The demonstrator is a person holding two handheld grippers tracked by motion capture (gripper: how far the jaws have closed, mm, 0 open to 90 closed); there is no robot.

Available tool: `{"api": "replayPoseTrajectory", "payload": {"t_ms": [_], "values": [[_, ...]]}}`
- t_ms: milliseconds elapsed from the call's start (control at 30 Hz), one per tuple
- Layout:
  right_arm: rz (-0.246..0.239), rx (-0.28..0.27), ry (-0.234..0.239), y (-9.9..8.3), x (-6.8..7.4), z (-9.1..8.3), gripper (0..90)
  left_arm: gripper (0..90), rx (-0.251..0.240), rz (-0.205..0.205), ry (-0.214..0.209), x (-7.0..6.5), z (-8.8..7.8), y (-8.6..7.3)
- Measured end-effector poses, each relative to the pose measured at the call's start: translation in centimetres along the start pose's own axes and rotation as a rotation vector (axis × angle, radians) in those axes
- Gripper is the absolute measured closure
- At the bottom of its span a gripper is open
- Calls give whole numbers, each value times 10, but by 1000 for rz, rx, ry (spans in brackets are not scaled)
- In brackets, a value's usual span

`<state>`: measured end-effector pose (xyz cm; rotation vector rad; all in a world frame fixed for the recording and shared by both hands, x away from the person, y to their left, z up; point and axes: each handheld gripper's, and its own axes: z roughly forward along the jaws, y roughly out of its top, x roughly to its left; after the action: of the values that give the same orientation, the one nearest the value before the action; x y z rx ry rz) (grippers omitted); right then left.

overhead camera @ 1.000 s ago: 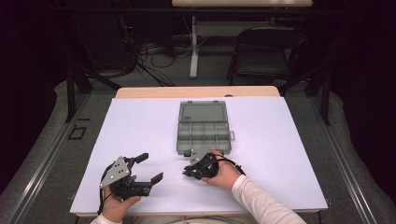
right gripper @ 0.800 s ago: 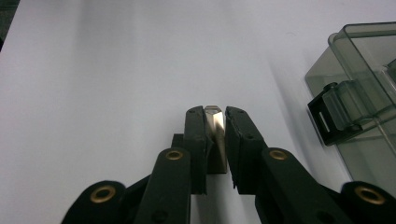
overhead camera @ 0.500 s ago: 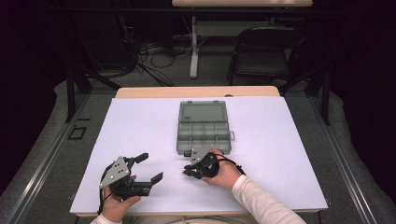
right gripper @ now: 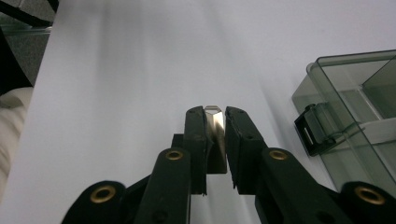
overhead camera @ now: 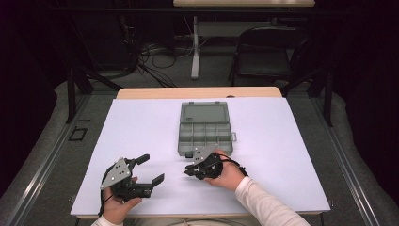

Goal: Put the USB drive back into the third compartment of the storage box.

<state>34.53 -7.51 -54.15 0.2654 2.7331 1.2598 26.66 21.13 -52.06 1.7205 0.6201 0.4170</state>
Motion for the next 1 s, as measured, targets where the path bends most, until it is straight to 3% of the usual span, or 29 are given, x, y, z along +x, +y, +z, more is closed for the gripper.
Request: {"api": "replayPoseTrajectory", "payload": {"t_ms": [567,1000], "values": [[31,-48,-11,12,0,-19,795,123,1,-3,5,1,0,0],[67,-83,-56,13,-7,-38,795,123,1,-4,6,1,-1,0]]}}
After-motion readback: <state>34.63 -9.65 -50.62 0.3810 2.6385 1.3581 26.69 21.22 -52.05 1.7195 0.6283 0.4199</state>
